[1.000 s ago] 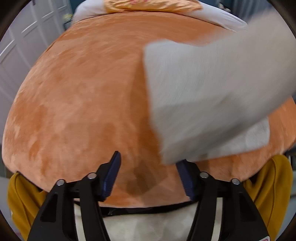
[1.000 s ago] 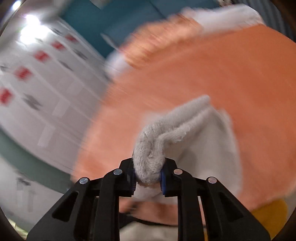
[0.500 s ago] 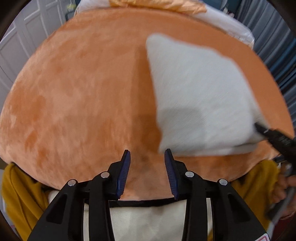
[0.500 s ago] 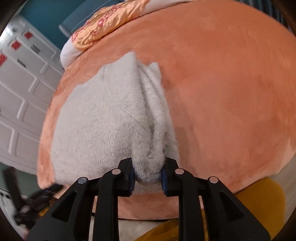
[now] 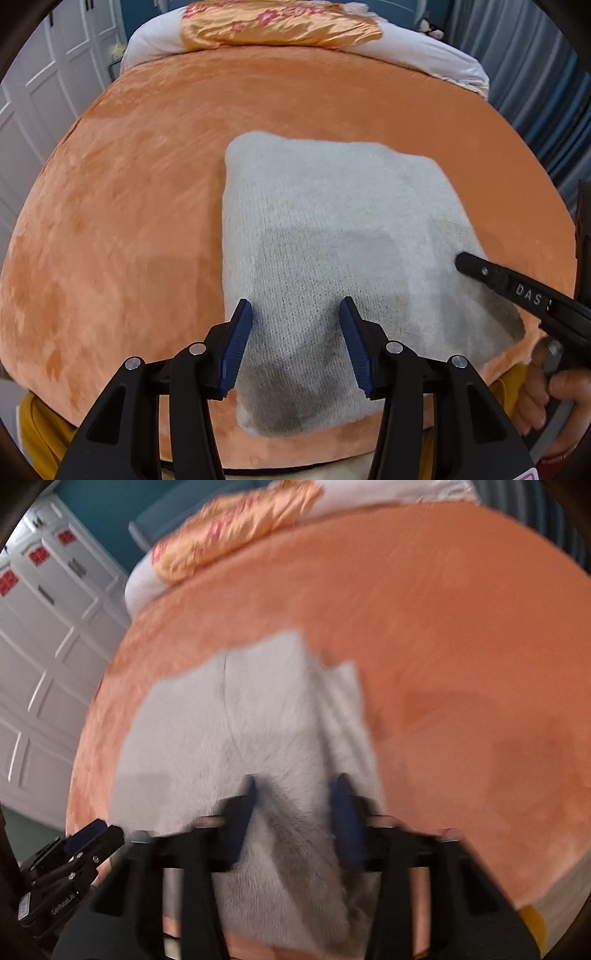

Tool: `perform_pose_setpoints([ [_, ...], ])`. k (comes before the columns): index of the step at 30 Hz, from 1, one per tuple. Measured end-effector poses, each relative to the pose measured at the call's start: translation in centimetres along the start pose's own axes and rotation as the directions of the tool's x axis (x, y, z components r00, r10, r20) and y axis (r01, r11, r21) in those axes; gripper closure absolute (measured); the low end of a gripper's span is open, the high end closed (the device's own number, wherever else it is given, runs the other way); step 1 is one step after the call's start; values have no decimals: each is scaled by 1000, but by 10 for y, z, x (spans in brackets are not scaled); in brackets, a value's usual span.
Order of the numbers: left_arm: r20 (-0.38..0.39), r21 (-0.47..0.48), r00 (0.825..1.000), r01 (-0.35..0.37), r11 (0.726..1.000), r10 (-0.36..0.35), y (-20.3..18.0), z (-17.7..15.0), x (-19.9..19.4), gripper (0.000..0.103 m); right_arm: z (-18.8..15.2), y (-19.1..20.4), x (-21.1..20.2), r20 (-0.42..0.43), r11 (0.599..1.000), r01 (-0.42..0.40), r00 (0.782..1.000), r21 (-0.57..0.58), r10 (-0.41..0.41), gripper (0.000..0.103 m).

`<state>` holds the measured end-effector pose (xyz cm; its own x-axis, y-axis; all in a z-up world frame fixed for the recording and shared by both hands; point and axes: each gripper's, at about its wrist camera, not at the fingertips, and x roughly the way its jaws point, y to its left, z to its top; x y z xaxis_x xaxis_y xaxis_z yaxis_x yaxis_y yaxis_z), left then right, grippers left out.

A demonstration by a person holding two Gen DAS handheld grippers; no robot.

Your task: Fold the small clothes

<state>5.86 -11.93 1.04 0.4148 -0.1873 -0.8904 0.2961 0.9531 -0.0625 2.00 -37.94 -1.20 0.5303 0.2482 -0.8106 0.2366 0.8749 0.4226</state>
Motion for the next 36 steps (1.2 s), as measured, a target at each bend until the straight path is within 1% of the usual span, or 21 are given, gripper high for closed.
perform_pose_setpoints([
  [2,1,-3,1000,-1,1000,1,2,0,-1,55,-5,6,-37,118,999,-48,992,-7,48,92],
  [4,-8,-5,1000,-2,1000,2,4,-2,1,52,-10,6,-54,166,999,-48,985,5,46,92],
  [5,-9,-2,1000,-1,1000,1,4,-3,3,51,-12,3,-53,162,999,-37,986,15,34,92],
  [6,-11,1,1000,-3,1000,3,5,-3,5,51,-15,-2,-38,116,1000,7,993,14,-9,92],
  [7,-15,7,1000,-6,1000,6,4,-3,7,51,-19,-7,-14,41,998,66,997,-3,-66,92],
  [8,-15,11,1000,-10,1000,10,5,-3,9,51,-23,-9,4,-13,996,89,996,-17,-89,91],
  [10,-10,27,999,-36,999,36,2,-4,10,51,-25,-7,7,12,995,93,996,-21,-92,90],
  [14,-12,16,999,-43,999,44,4,-4,10,51,-20,11,-40,115,998,57,992,12,-58,89],
  [17,-13,19,999,-52,998,52,4,-5,11,51,-32,25,-60,155,997,80,985,-18,-77,89],
  [18,-12,19,999,-51,999,51,4,-5,11,51,-37,30,-60,138,996,83,987,-42,-77,89],
  [20,-11,19,999,-53,998,53,3,-6,12,51,-49,26,-47,80,989,118,991,-85,-111,89],
  [21,-10,19,998,-54,998,54,3,-6,12,51,-57,24,-27,19,981,155,988,-115,-153,90],
  [22,-11,19,998,-54,998,54,2,-7,12,51,-61,20,-16,-4,978,167,986,-125,-169,92],
  [23,-12,22,998,-56,998,57,2,-7,12,51,-64,20,-12,3,976,173,985,-133,-175,93],
  [25,-10,35,997,-71,997,72,0,-8,11,51,-59,24,-22,15,977,173,985,-122,-172,93],
  [26,-12,37,997,-74,997,74,0,-9,11,51,-54,28,-33,36,981,159,987,-110,-156,90],
  [29,-13,29,997,-72,997,72,1,-10,11,49,-51,37,-48,68,985,132,990,-111,-125,90],
  [32,-12,27,997,-77,997,77,1,-13,11,48,-60,28,-26,7,974,180,983,-140,-181,92],
  [33,-14,28,997,-75,997,76,0,-13,11,47,-66,20,-6,-44,971,188,980,-147,-197,93],
  [35,-22,23,998,-66,998,66,2,-14,9,43,-64,20,-18,-20,977,169,985,-127,-173,92],
  [36,-22,9,998,-52,999,52,6,-14,5,38,-61,22,-26,-7,981,156,987,-116,-158,91],
])
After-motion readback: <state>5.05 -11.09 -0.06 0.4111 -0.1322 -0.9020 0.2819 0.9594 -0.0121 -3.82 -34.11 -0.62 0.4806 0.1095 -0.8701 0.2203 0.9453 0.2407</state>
